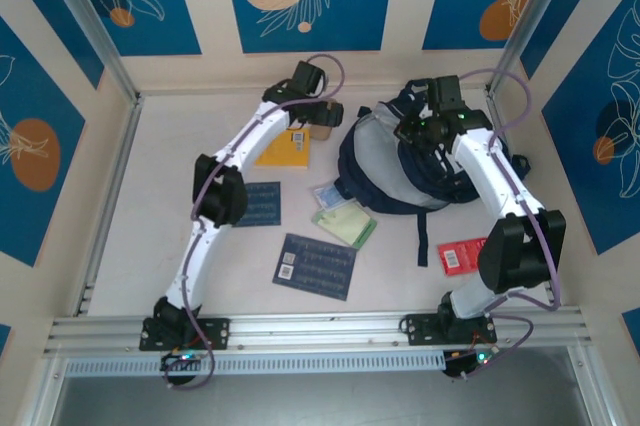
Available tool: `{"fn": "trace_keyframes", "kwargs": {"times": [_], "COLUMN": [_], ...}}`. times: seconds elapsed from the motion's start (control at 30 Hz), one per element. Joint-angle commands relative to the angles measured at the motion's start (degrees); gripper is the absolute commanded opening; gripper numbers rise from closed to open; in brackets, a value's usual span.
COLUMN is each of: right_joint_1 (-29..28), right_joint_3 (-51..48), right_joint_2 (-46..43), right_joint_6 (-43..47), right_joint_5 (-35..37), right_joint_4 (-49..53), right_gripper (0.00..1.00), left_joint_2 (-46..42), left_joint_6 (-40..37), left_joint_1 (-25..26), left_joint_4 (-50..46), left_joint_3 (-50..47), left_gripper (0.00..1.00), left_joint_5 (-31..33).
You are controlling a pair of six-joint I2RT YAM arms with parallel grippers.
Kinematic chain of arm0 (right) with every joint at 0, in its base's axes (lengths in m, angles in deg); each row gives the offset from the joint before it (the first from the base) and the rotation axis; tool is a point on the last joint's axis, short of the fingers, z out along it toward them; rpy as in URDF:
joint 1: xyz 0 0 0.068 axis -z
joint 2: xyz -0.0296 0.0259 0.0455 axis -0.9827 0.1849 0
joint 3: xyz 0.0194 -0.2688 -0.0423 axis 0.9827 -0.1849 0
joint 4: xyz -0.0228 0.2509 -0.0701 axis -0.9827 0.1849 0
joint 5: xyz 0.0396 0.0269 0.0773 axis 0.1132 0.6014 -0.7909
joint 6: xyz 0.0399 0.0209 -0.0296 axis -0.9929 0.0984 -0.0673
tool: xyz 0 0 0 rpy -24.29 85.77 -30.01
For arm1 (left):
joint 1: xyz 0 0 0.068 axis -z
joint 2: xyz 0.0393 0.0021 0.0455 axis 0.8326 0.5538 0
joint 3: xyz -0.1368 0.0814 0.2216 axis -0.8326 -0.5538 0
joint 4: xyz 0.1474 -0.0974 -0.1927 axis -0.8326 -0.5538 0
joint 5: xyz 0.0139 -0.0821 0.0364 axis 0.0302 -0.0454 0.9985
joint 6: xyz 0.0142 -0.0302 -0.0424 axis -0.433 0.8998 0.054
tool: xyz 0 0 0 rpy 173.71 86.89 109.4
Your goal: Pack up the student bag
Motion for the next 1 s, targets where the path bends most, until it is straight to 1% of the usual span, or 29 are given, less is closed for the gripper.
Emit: {"fn": "trace_keyframes", "kwargs": {"times": [0.0,0.13,0.37,0.53,0.67,0.73,0.8,0.97], "right_joint_1": [0.1,-0.2,-0.7,-0.2,0.0,0.1,0.1,0.6], "right_joint_3": [-4.0,-8.8,-13.2,-14.2,-14.5,-14.5,-14.5,-14.5], "right_joint_2": [-2.6,-4.0,-5.4,-5.4,-4.9,-4.6,-4.4,-3.9], "right_joint_6": [-1.8,-3.9,-4.3,-4.8,-5.6,-5.8,-5.9,-6.1], "right_joint_5": [-0.3,-2.5,-2.2,-2.9,-3.8,-4.1,-4.4,-5.1], "right_joint_4": [-2.7,-5.3,-6.8,-7.5,-8.1,-8.2,-8.3,-8.5], "right_gripper": [0.0,0.0,0.0,0.0,0.0,0.0,0.0,0.0], "left_joint_2": [2.4,6.9,12.3,14.2,15.3,15.8,16.4,16.5], "left_joint_6": [-3.3,-3.4,-3.0,-1.9,-1.5,-1.5,-1.3,-1.1], "left_joint_1": [0.0,0.2,0.7,0.6,0.6,0.6,0.5,0.7], "left_joint_4": [2.9,2.7,4.6,4.8,3.9,3.5,2.8,2.8], "left_joint_3": [4.8,8.7,12.1,12.8,13.4,13.4,13.9,14.0], "left_gripper": [1.0,1.0,1.0,0.94,0.85,0.77,0.67,0.52], "left_joint_5": [3.7,6.5,5.9,6.0,6.8,7.3,6.8,6.2]}}
